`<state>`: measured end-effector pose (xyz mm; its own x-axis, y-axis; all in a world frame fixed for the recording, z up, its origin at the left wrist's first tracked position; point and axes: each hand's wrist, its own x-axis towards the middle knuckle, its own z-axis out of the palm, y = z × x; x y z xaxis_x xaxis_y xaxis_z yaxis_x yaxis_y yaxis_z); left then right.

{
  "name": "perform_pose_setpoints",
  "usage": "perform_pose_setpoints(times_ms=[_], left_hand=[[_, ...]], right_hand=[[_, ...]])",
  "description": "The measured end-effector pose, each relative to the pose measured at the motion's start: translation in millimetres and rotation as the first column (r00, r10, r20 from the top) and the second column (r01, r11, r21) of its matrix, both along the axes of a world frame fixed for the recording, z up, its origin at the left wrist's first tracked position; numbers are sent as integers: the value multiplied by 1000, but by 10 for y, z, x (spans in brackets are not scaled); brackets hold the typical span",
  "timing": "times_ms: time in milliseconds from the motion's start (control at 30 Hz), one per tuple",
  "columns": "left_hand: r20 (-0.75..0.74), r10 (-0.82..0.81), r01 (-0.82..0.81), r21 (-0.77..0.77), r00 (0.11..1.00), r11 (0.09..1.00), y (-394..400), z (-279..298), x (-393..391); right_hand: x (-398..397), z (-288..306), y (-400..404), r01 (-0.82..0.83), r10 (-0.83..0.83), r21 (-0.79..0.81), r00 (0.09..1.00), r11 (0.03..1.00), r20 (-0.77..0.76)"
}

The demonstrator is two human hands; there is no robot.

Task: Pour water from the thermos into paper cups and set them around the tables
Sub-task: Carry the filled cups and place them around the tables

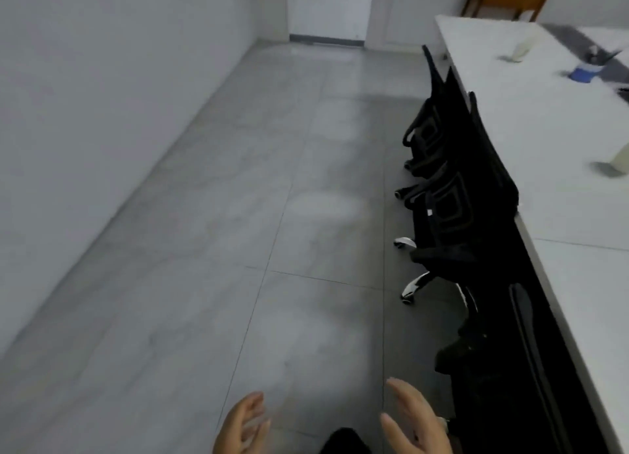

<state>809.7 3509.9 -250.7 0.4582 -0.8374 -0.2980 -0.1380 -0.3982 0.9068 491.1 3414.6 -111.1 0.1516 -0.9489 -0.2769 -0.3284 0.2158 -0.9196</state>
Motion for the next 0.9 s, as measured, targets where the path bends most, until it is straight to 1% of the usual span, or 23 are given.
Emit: perform_pose_setpoints(times_ms=[33, 100, 167, 233, 333, 400, 467, 500, 567, 633, 733, 833, 900], left_hand=[[-24, 55, -55, 22, 998, 998, -22, -41, 32], [-50, 127, -124, 55, 991, 991, -175, -89, 57], [-68, 144, -139, 76, 987, 987, -465, -103, 94], [-83, 157, -150, 84, 984, 985, -914, -100, 201], [-27, 127, -125, 46, 992, 991, -1867, -25, 464], [-25, 122, -122, 22, 992, 992, -2643, 117, 674], [-27, 97, -98, -29, 995, 995, -3478, 327, 900], [-19, 63, -64, -64, 998, 996, -3877, 425, 1006], [3, -10, 10, -107, 1000, 994, -4590, 628, 1164], [25, -41, 44, -146, 999, 988, -5141, 770, 1299], [66, 1, 10, -158, 998, 987, -5710, 734, 1528], [45, 94, -86, -147, 995, 985, -6212, 508, 1810], [27, 154, -149, -147, 988, 978, -6672, 365, 2052]], right_hand=[[64, -33, -101, -38, 38, 24, 999, 999, -15], [179, -95, -373, -61, 63, 89, 998, 994, -12], [324, -117, -737, -53, 57, 84, 997, 995, -43], [486, -155, -1168, 0, 3, 110, 1000, 994, -30], [649, -269, -2010, 116, -117, 180, 993, 977, -6], [720, -320, -2735, 150, -153, 187, 988, 971, 0], [851, -194, -3542, 157, -164, 176, 986, 972, 22], [918, -96, -3935, 139, -145, 148, 989, 979, 32], [1025, 25, -4660, 161, -162, 35, 987, 986, 21], [1143, 123, -5224, 187, -186, -5, 982, 982, 31], [1377, 75, -5854, 149, -148, -13, 988, 989, 33], [1621, -104, -6402, 129, -129, 73, 992, 989, -4], [1814, -208, -6845, 144, -142, 104, 990, 984, -26]])
